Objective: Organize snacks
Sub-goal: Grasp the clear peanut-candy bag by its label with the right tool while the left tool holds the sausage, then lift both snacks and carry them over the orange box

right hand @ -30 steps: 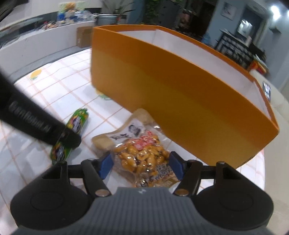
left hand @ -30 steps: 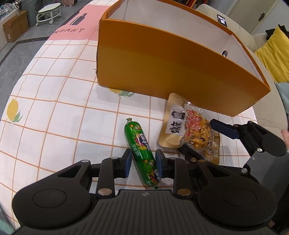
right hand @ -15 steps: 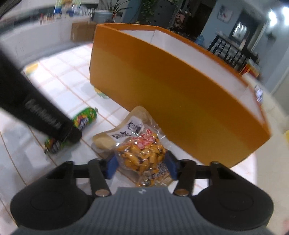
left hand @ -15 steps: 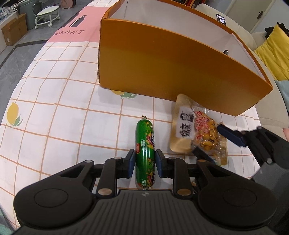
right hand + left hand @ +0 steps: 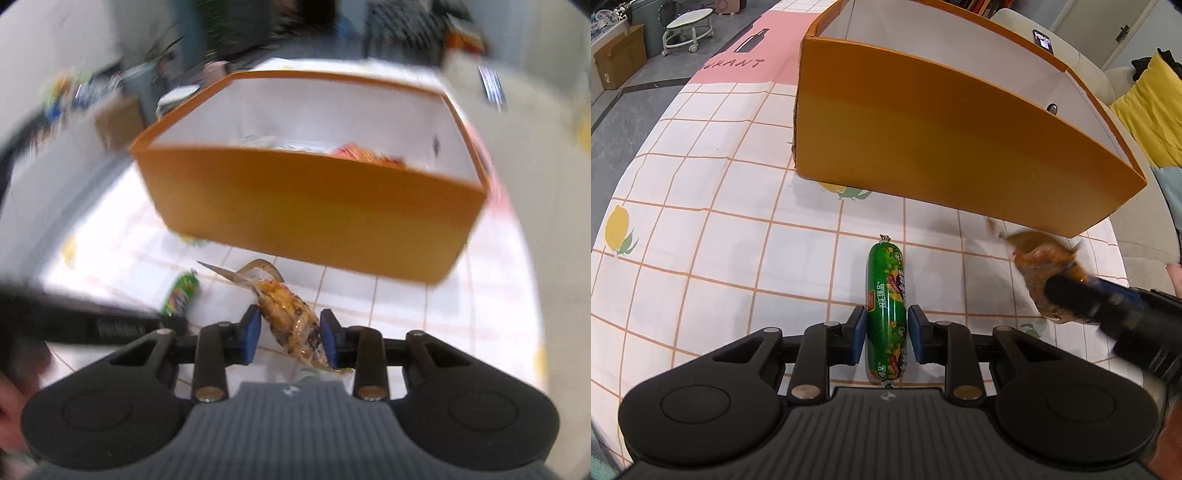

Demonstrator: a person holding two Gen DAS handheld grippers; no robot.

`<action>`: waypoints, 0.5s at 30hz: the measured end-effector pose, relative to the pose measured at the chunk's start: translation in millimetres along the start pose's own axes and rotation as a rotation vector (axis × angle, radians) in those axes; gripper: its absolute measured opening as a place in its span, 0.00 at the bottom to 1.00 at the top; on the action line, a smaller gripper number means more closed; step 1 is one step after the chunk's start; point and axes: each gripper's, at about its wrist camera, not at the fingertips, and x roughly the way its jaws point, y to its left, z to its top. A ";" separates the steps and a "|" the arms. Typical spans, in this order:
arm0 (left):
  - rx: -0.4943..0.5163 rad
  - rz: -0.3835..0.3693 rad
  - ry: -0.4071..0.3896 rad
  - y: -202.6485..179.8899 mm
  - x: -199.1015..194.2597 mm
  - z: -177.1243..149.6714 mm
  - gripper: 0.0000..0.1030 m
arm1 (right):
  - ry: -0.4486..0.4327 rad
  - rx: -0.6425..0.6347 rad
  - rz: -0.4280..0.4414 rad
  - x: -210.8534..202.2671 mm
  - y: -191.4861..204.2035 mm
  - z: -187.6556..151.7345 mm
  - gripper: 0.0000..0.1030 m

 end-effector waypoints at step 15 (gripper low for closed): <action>0.028 0.014 0.007 -7.7 4.3 0.0 0.29 | 0.048 0.429 0.087 12.1 -69.1 1.2 0.27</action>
